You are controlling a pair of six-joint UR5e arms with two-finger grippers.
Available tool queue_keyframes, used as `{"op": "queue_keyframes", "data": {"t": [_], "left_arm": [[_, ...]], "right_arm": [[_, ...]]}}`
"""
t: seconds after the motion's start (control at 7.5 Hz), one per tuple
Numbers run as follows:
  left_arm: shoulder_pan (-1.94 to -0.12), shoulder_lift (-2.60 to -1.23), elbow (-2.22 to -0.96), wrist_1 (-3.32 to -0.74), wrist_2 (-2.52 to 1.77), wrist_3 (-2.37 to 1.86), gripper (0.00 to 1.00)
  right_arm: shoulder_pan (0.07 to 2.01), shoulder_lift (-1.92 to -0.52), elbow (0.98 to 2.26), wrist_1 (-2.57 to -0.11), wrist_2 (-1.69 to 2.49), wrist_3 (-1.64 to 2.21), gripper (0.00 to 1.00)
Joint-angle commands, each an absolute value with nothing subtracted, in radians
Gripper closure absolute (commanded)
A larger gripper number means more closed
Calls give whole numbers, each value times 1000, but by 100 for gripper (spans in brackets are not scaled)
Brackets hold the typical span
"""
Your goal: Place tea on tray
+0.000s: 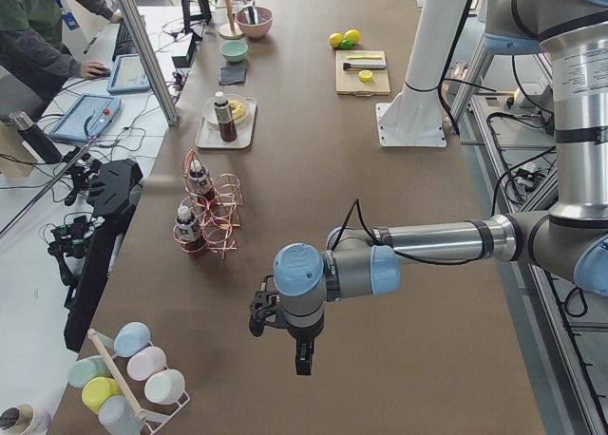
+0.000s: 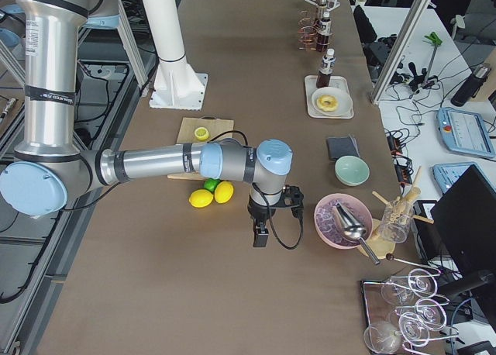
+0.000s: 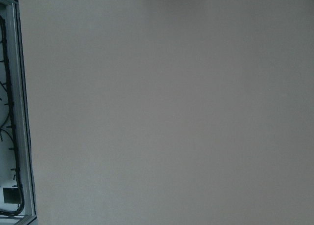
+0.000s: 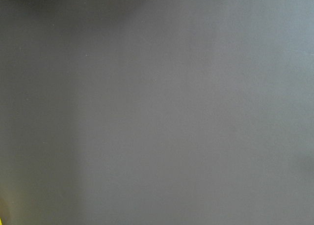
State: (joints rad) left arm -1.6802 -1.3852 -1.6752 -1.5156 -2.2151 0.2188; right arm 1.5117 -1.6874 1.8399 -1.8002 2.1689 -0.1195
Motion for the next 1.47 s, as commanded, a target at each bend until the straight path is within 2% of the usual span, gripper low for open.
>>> {"op": "queue_keyframes", "data": {"t": [0.0, 1.33], "left_arm": [[-1681, -1385, -1677, -1517, -2215, 219, 2], [-1678, -1365, -1681, -1516, -2217, 219, 2]], "right_arm": [[1513, -1687, 1841, -1799, 2169, -120, 0], [1511, -1686, 1833, -1801, 2171, -114, 0]]}}
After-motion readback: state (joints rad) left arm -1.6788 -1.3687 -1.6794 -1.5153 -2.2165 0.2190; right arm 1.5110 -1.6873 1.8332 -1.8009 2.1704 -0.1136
